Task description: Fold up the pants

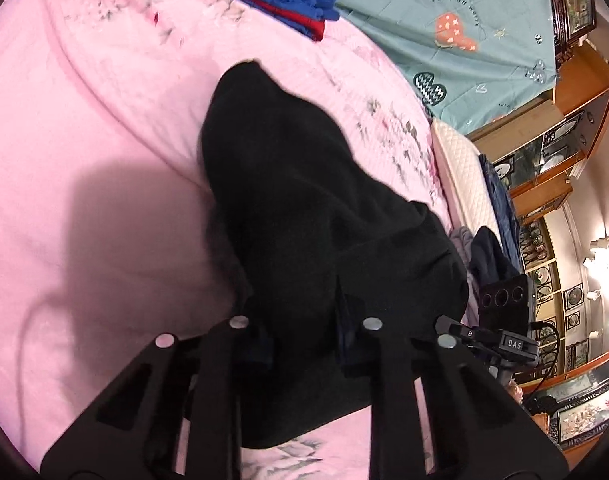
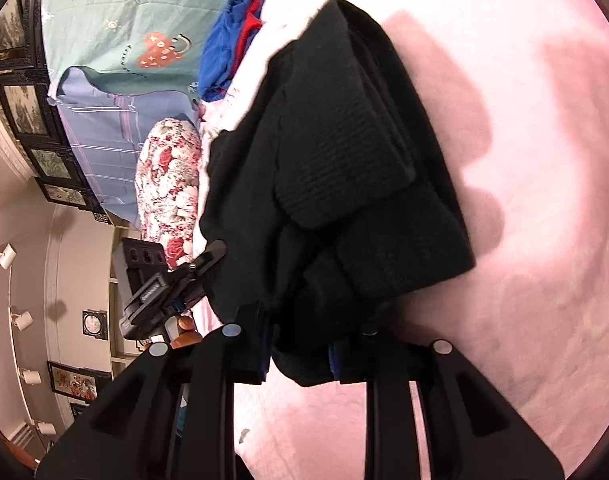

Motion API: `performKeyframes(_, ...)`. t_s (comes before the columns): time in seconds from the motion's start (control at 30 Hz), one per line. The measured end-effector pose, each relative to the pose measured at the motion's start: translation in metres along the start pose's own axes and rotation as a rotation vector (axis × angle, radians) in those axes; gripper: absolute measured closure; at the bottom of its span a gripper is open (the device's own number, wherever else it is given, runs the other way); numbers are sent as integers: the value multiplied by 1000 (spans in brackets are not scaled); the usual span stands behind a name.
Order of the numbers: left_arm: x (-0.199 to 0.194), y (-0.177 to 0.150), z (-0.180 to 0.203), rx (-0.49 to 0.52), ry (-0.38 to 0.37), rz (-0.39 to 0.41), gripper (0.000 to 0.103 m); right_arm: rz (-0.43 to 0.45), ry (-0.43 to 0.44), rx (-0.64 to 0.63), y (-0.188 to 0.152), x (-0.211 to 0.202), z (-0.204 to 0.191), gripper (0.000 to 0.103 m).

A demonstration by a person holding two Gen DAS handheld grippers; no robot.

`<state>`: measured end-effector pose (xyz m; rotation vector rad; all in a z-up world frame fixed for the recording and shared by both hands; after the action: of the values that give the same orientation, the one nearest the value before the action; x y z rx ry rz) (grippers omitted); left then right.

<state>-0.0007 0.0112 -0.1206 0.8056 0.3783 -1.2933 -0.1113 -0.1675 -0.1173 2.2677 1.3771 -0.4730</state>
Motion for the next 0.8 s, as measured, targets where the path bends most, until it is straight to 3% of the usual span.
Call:
performKeyframes(0.2,-57,52,53,61,1,126,84,35,-21,-154,26,-18,-61,81)
performKeyframes(0.4,-115,155,103,111,89,289,84,93,-65,-349,92,-27,-152,81)
performKeyframes(0.63,-141,316,137,78,217,456,84,256,-171,-551,230,-10,-272,81)
performKeyframes(0.73,-132,361,128,95,226,525,84,348,-134,-645,279,4,-311,81)
performKeyframes(0.8,-107,383,101,108,255,541,83,374,-95,-656,311,23,-310,81)
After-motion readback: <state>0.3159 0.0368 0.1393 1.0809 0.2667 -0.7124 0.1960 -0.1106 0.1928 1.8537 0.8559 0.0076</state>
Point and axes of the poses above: each gripper's, at about its wrist camera, not at the fingertips, and x roughly the way its jaws point, z to its right, y to its top, the point moved 8 cm from there along x, roughly the way its jaws point, and after that the axes turned 4 degrees about -x, right-handed, at the moved point
